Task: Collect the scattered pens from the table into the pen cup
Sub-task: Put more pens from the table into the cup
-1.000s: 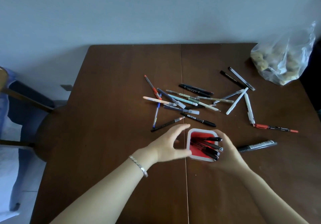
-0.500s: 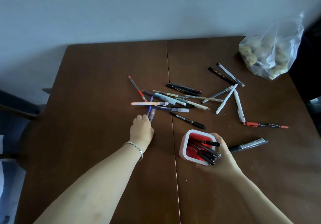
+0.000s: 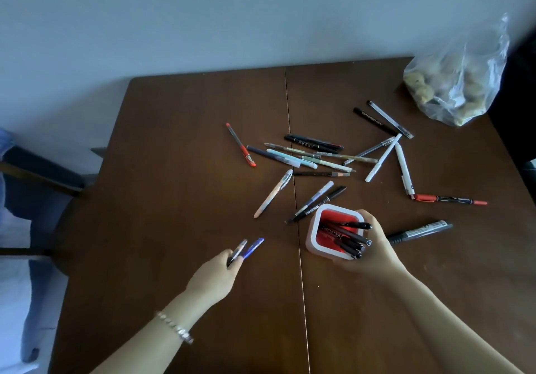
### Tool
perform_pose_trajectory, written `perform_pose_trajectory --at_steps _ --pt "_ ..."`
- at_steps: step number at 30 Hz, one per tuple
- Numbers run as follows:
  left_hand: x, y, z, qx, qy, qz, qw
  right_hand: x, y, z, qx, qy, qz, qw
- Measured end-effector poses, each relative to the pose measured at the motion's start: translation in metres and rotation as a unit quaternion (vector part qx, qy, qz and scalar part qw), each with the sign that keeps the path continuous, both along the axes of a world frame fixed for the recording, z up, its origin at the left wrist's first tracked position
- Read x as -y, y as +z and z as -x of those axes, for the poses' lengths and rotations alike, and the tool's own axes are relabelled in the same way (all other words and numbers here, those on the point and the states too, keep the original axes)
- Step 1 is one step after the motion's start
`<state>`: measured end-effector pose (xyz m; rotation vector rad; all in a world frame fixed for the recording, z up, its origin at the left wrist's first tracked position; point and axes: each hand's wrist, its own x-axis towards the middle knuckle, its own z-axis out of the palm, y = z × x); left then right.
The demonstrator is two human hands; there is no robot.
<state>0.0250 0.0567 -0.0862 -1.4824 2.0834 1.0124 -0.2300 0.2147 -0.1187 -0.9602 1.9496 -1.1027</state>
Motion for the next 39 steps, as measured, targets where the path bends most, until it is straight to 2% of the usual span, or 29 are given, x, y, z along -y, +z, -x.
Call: perform_pose_trajectory --at_steps 3,5,7,10,12,14,16,19,21,25,28,31,33,36,39 --pt "-0.003 0.017 -0.018 -0.120 0.105 -0.054 0.986 0.001 0.000 0.001 -0.016 0.005 -0.010 1.000" --pt "-0.009 0.032 -0.016 -0.229 0.218 -0.104 0.943 0.001 0.001 0.002 -0.012 0.004 -0.015 1.000" --pt "-0.015 0.049 -0.003 -0.336 0.301 -0.107 0.886 0.001 0.003 0.000 -0.018 0.007 -0.019 1.000" --pt "-0.023 0.072 0.033 -0.500 0.296 -0.037 0.813 0.000 0.011 -0.013 -0.031 0.030 -0.031 0.999" --pt "-0.028 0.079 0.061 -0.560 0.252 0.005 0.789 -0.002 0.014 -0.022 -0.035 0.037 -0.031 0.998" --pt "-0.036 0.078 0.091 -0.587 0.231 -0.005 0.776 -0.003 0.014 -0.029 -0.040 0.033 -0.029 0.998" --pt "-0.047 0.066 0.113 -0.578 0.197 -0.022 0.792 -0.003 0.014 -0.032 -0.044 0.023 -0.031 0.998" --pt "-0.061 0.039 0.124 -0.478 0.115 -0.053 0.869 -0.004 0.011 -0.030 -0.067 0.027 -0.039 0.997" --pt "-0.063 0.028 0.118 -0.438 0.094 -0.050 0.893 -0.004 0.010 -0.029 -0.074 0.036 -0.045 0.996" --pt "-0.054 0.020 0.103 -0.471 0.062 0.020 0.880 -0.004 0.010 -0.028 -0.072 0.035 -0.049 0.996" --pt "-0.048 0.014 0.094 -0.470 -0.057 0.154 0.867 -0.004 0.008 -0.028 -0.066 0.035 -0.050 0.996" --pt "-0.049 0.006 0.089 -0.420 -0.134 0.218 0.870 -0.004 0.009 -0.028 -0.067 0.039 -0.054 0.996" --pt "-0.051 0.011 0.093 -0.381 -0.161 0.213 0.885 -0.004 0.008 -0.028 -0.073 0.042 -0.057 0.995" --pt "-0.051 0.028 0.100 -0.368 -0.178 0.092 0.908 -0.005 0.007 -0.028 -0.088 0.046 -0.046 0.994" --pt "-0.032 0.033 0.101 -0.408 -0.092 0.099 0.903 -0.007 0.013 -0.026 -0.076 0.047 -0.046 0.995"
